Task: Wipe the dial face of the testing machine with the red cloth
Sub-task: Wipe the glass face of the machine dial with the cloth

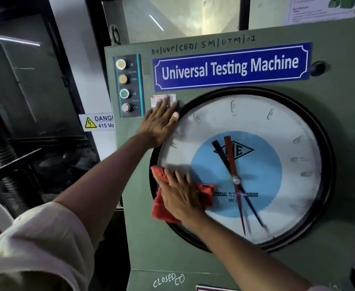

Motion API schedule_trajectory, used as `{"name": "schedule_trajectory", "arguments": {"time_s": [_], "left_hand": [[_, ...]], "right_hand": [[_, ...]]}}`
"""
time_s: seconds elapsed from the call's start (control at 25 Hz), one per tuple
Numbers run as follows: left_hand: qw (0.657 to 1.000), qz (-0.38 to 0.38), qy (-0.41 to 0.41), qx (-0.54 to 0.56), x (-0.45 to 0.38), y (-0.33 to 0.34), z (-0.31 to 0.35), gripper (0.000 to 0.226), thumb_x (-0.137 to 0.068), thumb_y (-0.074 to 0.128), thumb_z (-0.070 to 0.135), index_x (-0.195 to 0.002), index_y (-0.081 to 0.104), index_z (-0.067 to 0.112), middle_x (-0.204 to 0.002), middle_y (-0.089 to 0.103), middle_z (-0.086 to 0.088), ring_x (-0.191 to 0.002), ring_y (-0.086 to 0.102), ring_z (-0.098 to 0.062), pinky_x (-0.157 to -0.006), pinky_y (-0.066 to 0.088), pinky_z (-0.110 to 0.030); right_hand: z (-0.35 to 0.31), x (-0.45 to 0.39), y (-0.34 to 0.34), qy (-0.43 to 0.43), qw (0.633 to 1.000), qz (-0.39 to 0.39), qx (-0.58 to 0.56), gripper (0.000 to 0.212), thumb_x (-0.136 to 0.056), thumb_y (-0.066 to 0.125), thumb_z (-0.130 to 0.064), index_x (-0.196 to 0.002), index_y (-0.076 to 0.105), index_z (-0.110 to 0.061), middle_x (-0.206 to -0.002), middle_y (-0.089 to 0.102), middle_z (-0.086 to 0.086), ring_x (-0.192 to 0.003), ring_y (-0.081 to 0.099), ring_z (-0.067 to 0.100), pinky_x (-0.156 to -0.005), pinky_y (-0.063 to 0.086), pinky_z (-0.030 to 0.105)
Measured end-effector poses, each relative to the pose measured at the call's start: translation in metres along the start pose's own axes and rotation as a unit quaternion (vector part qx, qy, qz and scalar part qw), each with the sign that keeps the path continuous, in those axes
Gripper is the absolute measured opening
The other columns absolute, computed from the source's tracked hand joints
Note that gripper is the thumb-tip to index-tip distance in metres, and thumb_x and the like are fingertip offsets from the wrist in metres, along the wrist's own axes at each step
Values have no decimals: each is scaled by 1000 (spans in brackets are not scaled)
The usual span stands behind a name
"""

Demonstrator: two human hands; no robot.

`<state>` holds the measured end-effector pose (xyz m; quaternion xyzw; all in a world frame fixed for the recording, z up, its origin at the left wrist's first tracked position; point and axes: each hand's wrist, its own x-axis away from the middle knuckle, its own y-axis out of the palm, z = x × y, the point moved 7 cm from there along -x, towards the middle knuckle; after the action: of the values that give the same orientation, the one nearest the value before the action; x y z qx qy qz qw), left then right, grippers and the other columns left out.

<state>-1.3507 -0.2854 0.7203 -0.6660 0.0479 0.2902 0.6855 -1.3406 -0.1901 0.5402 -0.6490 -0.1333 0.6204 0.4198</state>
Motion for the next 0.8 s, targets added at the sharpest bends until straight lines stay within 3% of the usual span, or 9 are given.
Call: {"name": "schedule_trajectory", "arguments": {"time_s": [0.16,0.44,0.68,0.8], "left_hand": [[999,37,12,-29,16,5,-10,66,-108,16,58,-168,0,34,-177,-8,5,-163,-9,-14,-133,-2,-45],[983,108,78,-127,32,12,-20,72,-108,26,56,-168,0,25,-178,1,2,-164,1,-16,-132,6,-51],[981,121,70,-137,34,14,-18,74,-107,19,60,-168,-1,23,-178,2,2,-164,3,-17,-133,7,-49],[977,129,73,-155,36,13,-15,76,-107,19,60,-169,2,19,-178,4,0,-164,4,-17,-133,7,-50]], "right_hand": [[-16,69,33,-43,994,-104,-6,67,-88,65,-28,-153,51,-32,-144,62,6,-116,65,30,-93,55,53],[-17,7,7,43,998,-38,-14,72,-91,67,-27,-159,42,-25,-140,62,9,-115,61,32,-94,49,51],[-19,103,49,-43,984,-172,-15,65,-91,49,-19,-155,50,-29,-142,62,6,-116,66,29,-96,56,47],[-19,94,48,-52,987,-155,2,66,-89,49,-19,-155,49,-30,-142,62,5,-117,65,27,-96,55,46]]}}
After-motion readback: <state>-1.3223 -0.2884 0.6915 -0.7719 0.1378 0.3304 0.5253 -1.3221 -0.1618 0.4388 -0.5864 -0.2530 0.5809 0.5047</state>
